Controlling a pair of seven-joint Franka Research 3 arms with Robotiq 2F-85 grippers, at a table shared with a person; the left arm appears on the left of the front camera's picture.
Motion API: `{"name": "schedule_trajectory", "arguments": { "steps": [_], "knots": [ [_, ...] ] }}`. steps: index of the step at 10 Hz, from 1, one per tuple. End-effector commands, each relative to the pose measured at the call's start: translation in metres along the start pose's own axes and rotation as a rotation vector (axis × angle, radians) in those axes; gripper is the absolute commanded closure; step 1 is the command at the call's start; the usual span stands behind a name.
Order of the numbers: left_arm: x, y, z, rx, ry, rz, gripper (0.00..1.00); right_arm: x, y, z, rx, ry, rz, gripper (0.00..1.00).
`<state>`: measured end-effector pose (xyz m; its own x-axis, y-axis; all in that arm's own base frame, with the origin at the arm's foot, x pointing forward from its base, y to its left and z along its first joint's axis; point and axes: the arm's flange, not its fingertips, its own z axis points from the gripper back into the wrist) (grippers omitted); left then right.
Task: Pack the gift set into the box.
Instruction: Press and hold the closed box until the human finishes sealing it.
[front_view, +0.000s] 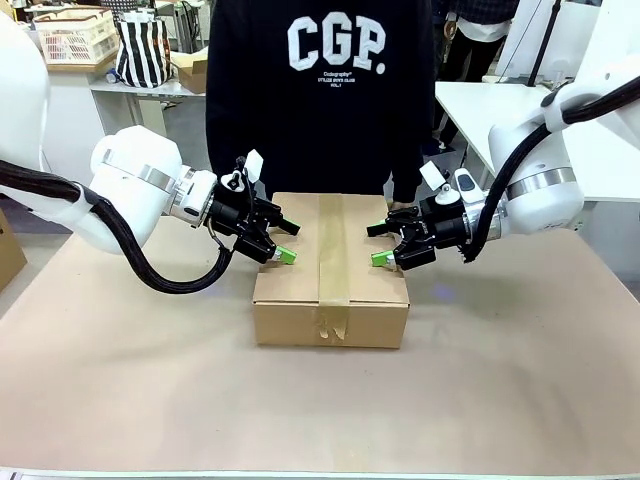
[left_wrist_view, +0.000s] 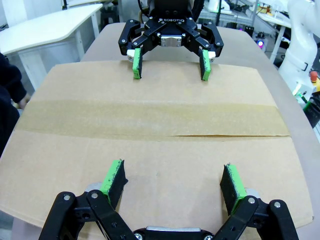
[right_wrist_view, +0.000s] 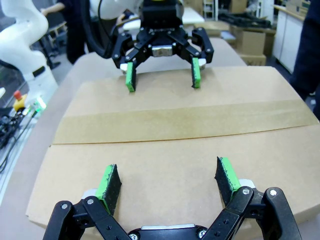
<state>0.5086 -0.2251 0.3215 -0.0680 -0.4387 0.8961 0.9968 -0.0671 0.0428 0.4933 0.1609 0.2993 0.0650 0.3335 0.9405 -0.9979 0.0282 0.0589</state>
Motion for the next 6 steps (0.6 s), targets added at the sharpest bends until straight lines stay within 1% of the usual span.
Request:
{"name": "schedule_trajectory", "arguments": {
  "steps": [1, 6],
  "knots": [
    [-0.0048, -0.0006, -0.0012, -0.002, 0.005, -0.001, 0.0, -0.0027, 0.0004, -0.0001, -0.003, 0.006, -0.004, 0.0],
    [-0.0048, -0.0006, -0.0012, -0.002, 0.005, -0.001, 0.0, -0.0027, 0.0004, -0.0001, -0.003, 0.006, -0.004, 0.0]
  ]
}}
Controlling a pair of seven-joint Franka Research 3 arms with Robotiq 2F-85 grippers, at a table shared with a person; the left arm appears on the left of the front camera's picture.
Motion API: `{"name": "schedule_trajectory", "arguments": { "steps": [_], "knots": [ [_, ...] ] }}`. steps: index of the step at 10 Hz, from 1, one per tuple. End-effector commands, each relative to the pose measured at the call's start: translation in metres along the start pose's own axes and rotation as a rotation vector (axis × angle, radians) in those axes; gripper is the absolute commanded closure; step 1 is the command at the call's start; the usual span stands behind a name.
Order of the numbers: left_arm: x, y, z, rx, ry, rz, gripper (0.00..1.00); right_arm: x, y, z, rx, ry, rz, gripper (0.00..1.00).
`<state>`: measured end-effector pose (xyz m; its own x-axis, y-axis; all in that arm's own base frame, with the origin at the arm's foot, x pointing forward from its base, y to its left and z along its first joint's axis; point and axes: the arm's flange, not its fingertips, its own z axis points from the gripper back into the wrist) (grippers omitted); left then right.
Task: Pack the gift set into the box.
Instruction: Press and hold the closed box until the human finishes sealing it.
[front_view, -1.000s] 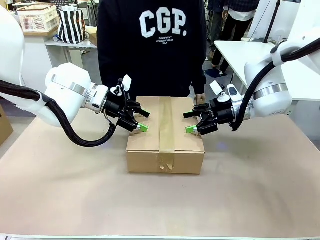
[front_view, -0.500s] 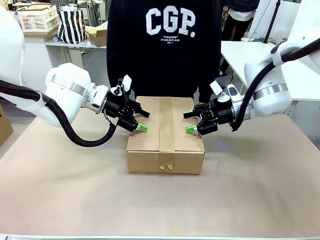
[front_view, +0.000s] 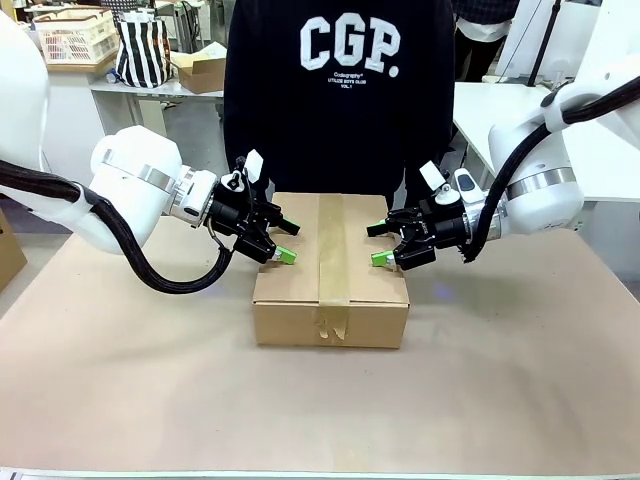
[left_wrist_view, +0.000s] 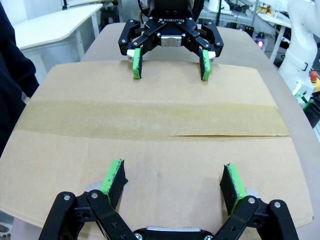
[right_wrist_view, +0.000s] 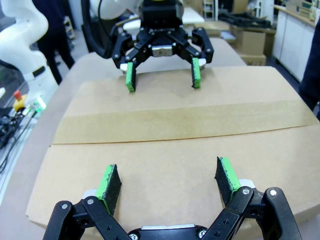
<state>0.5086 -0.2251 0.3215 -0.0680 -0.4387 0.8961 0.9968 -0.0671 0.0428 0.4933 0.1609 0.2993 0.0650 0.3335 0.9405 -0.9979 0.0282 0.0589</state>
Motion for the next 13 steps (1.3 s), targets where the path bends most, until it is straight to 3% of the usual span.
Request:
{"name": "schedule_trajectory", "arguments": {
  "steps": [1, 3, 4, 6, 7, 8, 9, 11, 13],
  "knots": [
    [-0.005, -0.001, -0.001, -0.002, 0.005, -0.001, 0.0, -0.003, 0.0, 0.0, -0.003, 0.006, -0.004, 0.0],
    [0.0, 0.0, 0.0, 0.0, 0.0, 0.0, 0.0, 0.0, 0.0, 0.0, 0.0, 0.0, 0.0, 0.0],
    [0.018, 0.002, 0.01, -0.045, -0.006, 0.112, 0.0, 0.02, 0.007, 0.006, 0.084, 0.03, -0.121, 0.0],
    [0.06, -0.021, 0.06, -0.116, -0.133, 0.336, 0.0, 0.062, 0.042, 0.042, 0.079, -0.071, -0.477, 0.0],
    [0.076, -0.042, 0.092, -0.159, -0.179, 0.435, 0.0, 0.071, 0.064, 0.065, 0.052, -0.109, -0.642, 0.0],
    [0.087, -0.066, 0.122, -0.16, -0.165, 0.548, 0.0, 0.077, 0.084, 0.09, 0.003, -0.153, -0.735, 0.0],
    [0.093, -0.088, 0.145, -0.258, -0.165, 0.654, 0.0, 0.08, 0.099, 0.114, -0.066, -0.195, -0.818, 0.0],
    [0.088, -0.116, 0.19, -0.253, -0.161, 0.817, 0.0, 0.073, 0.122, 0.163, -0.197, -0.234, -1.016, 0.0],
    [0.054, -0.142, 0.225, -0.208, -0.211, 1.002, 0.0, 0.061, 0.146, 0.217, -0.27, -0.321, -1.156, 0.0]
  ]
}}
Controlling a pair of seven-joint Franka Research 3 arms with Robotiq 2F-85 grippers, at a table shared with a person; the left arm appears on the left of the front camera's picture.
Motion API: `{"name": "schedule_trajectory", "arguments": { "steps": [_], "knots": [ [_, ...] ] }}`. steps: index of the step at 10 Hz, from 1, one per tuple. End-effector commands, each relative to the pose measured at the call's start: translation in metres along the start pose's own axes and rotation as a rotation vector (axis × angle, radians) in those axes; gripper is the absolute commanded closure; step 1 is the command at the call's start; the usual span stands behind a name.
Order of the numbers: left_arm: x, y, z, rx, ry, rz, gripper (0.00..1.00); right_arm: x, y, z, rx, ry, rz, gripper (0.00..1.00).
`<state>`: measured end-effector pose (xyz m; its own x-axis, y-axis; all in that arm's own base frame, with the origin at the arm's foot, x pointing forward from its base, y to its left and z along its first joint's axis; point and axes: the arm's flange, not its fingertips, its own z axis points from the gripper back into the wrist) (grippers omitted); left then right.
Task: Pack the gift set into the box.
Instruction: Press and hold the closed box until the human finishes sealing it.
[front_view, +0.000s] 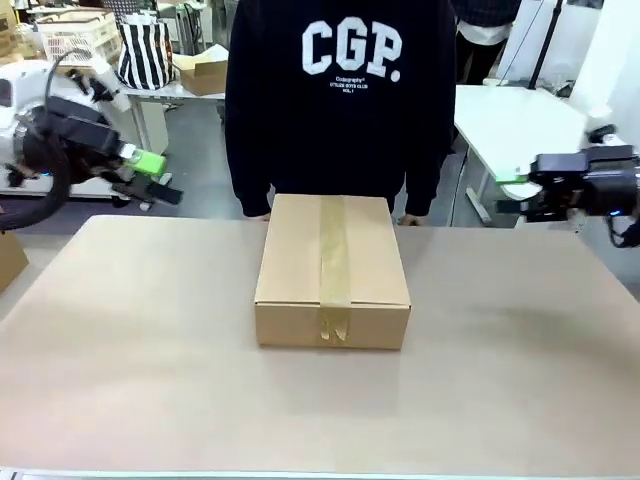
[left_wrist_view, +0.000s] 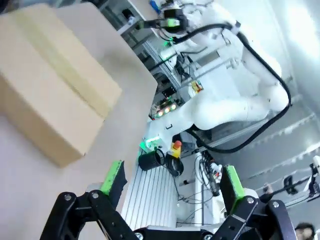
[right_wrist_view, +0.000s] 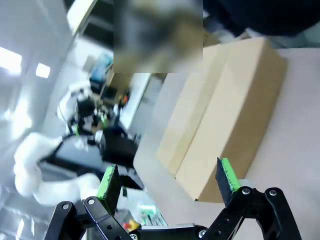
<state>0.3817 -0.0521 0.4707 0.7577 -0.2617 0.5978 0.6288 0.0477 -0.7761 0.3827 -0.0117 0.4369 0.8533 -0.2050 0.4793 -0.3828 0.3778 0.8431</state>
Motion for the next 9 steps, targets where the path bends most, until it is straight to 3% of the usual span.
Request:
{"name": "schedule_trajectory", "arguments": {
  "steps": [1, 3, 5, 6, 7, 9],
  "knots": [
    [-0.039, 0.004, 0.034, 0.05, -0.153, 0.175, 0.0, -0.029, 0.008, 0.047, 0.002, -0.087, -0.128, 0.0],
    [-0.088, -0.002, 0.073, 0.101, -0.333, 0.32, 0.0, -0.037, -0.004, 0.1, 0.068, -0.177, -0.205, 0.0],
    [-0.116, -0.008, 0.101, 0.145, -0.489, 0.252, 0.0, -0.045, -0.02, 0.121, 0.18, -0.109, -0.195, 0.0],
    [-0.117, -0.002, 0.108, 0.247, -0.578, 0.16, 0.0, -0.043, -0.034, 0.115, 0.25, 0.014, -0.094, 0.0],
    [-0.108, 0.007, 0.11, 0.126, -0.406, 0.294, 0.0, -0.013, -0.02, 0.125, 0.112, -0.168, -0.201, 0.0],
    [-0.108, 0.007, 0.11, 0.126, -0.406, 0.294, 0.0, -0.013, -0.02, 0.125, 0.112, -0.168, -0.201, 0.0]
  ]
}}
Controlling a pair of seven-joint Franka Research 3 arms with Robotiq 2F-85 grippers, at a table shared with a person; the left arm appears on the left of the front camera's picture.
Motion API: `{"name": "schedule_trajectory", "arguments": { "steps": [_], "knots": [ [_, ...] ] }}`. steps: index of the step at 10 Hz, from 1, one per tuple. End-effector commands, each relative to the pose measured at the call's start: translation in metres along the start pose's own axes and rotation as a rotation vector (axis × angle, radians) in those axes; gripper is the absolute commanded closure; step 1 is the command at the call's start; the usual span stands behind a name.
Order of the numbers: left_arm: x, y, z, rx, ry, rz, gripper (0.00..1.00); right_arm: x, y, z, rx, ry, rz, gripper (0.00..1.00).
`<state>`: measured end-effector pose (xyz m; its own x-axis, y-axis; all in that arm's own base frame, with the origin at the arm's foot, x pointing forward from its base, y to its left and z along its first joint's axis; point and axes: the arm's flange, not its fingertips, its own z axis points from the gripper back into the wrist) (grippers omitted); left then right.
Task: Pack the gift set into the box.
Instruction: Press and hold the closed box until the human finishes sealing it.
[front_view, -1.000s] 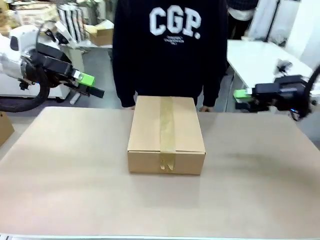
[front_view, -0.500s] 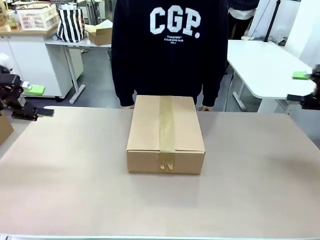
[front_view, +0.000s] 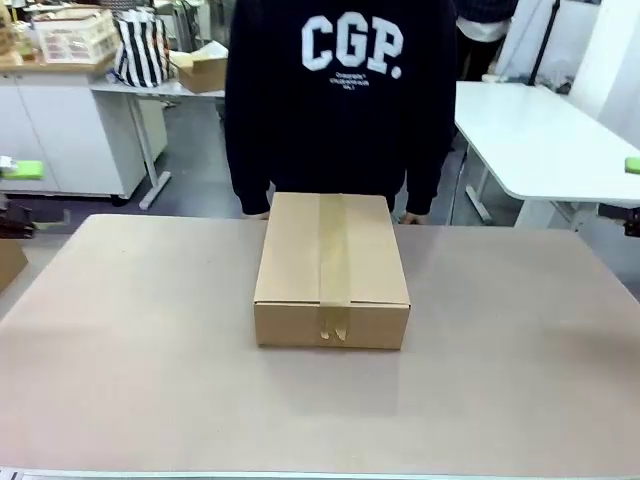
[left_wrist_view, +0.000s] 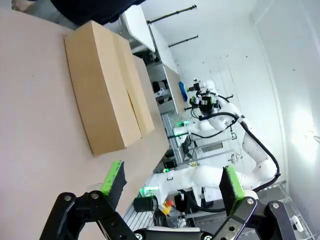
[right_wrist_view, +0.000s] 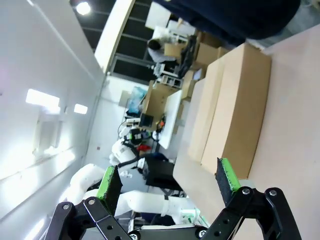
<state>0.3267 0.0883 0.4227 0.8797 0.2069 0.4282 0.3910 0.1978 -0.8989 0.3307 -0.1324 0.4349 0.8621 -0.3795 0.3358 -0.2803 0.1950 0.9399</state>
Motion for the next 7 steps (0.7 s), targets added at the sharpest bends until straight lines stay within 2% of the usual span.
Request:
{"name": "schedule_trajectory", "arguments": {
  "steps": [1, 7],
  "knots": [
    [-0.0045, -0.0027, -0.0044, -0.009, 0.037, 0.019, 0.0, 0.0054, 0.0085, -0.0035, -0.027, -0.038, -0.014, 0.0],
    [-0.0045, -0.0027, -0.0044, -0.009, 0.037, 0.019, 0.0, 0.0054, 0.0085, -0.0035, -0.027, -0.038, -0.014, 0.0]
  ]
}}
